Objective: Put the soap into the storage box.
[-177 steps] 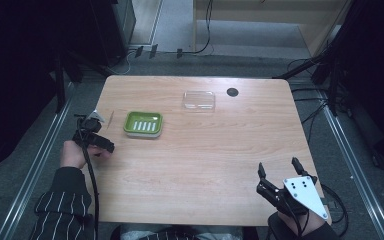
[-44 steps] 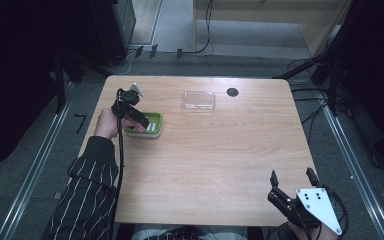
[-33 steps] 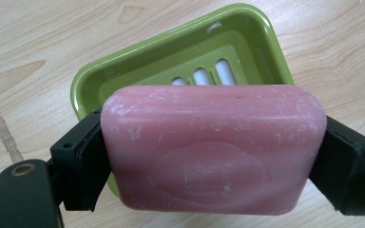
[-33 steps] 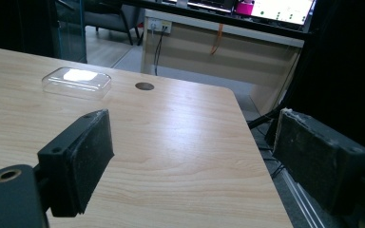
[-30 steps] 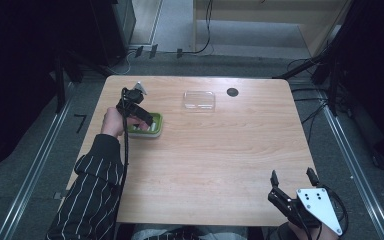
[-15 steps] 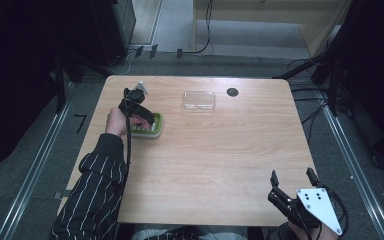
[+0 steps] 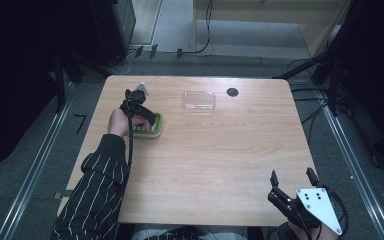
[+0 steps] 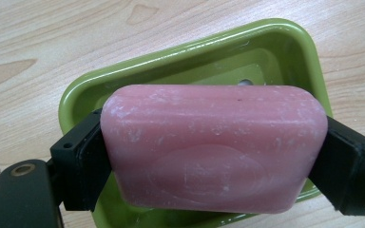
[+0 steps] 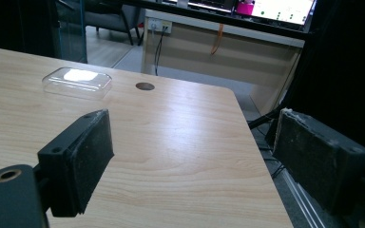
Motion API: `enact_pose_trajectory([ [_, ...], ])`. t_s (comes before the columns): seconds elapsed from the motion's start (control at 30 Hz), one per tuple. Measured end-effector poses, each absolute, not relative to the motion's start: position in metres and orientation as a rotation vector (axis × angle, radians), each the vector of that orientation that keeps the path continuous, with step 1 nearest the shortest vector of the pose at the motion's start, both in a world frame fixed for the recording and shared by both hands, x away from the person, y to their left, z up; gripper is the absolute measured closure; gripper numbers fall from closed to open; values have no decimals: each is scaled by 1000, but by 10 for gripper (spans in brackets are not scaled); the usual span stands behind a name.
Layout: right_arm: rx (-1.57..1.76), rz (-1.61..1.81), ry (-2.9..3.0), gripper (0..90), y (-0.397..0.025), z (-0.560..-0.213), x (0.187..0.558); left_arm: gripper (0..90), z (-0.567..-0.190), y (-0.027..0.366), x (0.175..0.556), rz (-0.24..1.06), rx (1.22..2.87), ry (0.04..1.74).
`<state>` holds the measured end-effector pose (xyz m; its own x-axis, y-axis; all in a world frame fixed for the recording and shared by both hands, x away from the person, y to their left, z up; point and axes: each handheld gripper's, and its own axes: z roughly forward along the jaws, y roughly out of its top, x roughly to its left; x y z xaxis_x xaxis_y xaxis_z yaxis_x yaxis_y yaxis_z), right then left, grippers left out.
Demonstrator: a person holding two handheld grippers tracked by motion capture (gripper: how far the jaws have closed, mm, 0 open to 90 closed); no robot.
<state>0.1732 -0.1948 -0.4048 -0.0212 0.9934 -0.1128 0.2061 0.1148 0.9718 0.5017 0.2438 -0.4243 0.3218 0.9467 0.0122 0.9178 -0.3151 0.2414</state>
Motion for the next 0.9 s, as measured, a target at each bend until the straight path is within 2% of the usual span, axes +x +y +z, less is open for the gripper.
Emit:
enact_pose_trajectory([
  [0.9, 1271, 1027, 1416, 128, -195, -405, 173, 131, -433, 242, 505, 251, 2381, 1754],
])
